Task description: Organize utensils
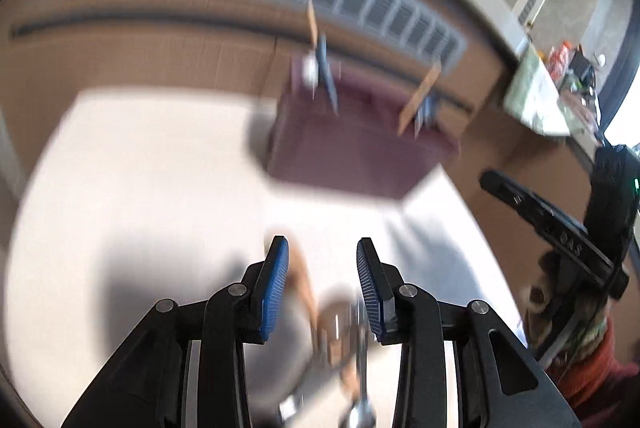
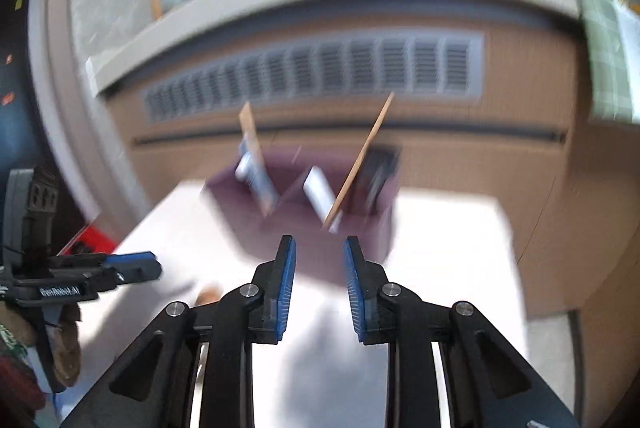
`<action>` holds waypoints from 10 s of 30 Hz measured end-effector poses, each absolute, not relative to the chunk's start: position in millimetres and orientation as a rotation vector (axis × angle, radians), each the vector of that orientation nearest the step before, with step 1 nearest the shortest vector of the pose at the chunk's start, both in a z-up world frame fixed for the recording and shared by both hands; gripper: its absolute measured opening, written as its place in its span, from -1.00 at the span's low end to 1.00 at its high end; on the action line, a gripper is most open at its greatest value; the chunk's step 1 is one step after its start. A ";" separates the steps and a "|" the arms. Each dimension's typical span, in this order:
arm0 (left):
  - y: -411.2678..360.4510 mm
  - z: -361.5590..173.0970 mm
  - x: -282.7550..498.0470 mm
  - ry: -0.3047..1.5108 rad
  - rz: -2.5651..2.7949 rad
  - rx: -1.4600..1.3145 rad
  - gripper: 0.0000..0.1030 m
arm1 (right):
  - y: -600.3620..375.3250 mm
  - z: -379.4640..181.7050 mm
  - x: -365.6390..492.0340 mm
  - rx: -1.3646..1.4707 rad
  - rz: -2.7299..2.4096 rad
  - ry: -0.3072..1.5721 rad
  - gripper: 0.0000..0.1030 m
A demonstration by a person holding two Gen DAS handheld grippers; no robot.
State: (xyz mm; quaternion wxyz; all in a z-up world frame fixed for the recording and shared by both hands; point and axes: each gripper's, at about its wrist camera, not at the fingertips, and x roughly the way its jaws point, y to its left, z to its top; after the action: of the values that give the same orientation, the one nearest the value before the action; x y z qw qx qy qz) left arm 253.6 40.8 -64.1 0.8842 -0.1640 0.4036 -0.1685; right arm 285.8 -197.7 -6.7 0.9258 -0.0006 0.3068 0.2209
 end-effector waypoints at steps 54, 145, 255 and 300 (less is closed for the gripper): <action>30.5 -97.2 186.3 0.946 -0.228 -0.274 -0.29 | -194.7 -79.8 229.0 -0.066 0.502 0.995 -0.55; -12.0 -72.2 297.6 0.968 -0.326 0.073 -0.29 | -219.8 -91.7 228.0 -0.177 0.451 0.900 -0.85; 49.8 0.3 250.4 0.646 -0.200 -0.355 -0.43 | -170.4 -91.4 324.7 0.035 0.438 0.964 -0.87; 54.2 22.7 233.3 0.582 -0.263 -0.360 -0.44 | -146.6 -22.7 292.7 -0.128 0.359 0.613 -0.52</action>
State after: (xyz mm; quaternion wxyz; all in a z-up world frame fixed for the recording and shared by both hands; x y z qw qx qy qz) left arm 233.3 54.2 22.7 0.9336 -0.1762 0.2843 -0.1286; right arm 292.7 -146.6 -22.7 0.9357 -0.0624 0.2997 0.1756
